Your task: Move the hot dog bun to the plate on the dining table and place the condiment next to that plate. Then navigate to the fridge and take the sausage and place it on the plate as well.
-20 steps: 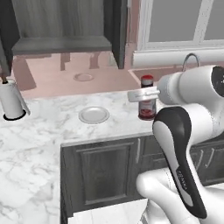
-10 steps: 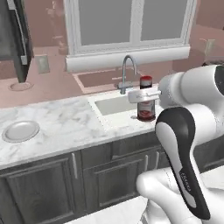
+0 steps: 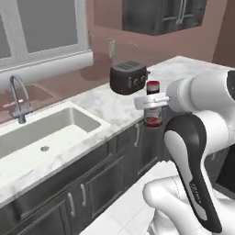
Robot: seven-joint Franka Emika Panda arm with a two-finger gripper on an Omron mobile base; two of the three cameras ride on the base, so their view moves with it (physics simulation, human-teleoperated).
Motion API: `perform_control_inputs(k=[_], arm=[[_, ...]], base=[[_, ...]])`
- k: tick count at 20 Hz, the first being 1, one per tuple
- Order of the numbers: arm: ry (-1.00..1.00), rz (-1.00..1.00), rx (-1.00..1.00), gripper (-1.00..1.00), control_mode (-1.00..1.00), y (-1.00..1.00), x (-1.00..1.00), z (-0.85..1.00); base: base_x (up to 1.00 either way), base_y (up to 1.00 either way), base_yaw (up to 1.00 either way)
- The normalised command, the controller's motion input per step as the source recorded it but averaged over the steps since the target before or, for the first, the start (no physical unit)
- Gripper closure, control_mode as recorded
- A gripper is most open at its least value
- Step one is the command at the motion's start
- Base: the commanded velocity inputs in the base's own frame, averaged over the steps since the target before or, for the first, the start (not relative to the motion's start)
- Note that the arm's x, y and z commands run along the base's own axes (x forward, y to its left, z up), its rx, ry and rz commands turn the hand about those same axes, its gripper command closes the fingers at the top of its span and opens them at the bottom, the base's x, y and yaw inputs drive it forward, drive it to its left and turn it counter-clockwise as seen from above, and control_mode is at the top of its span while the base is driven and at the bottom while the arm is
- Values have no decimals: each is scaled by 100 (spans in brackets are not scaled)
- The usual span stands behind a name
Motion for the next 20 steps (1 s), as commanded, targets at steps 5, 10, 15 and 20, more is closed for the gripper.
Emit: perform_control_inputs(k=[5,10,15,20], arm=[[0,0,0,100,100,0,0,0],[0,0,0,100,100,0,0,0],[0,0,0,100,100,0,0,0],[0,0,0,100,100,0,0,0]], base=[[0,-100,-68],[0,-100,-63],[-7,-100,-60],[-14,-100,-56]])
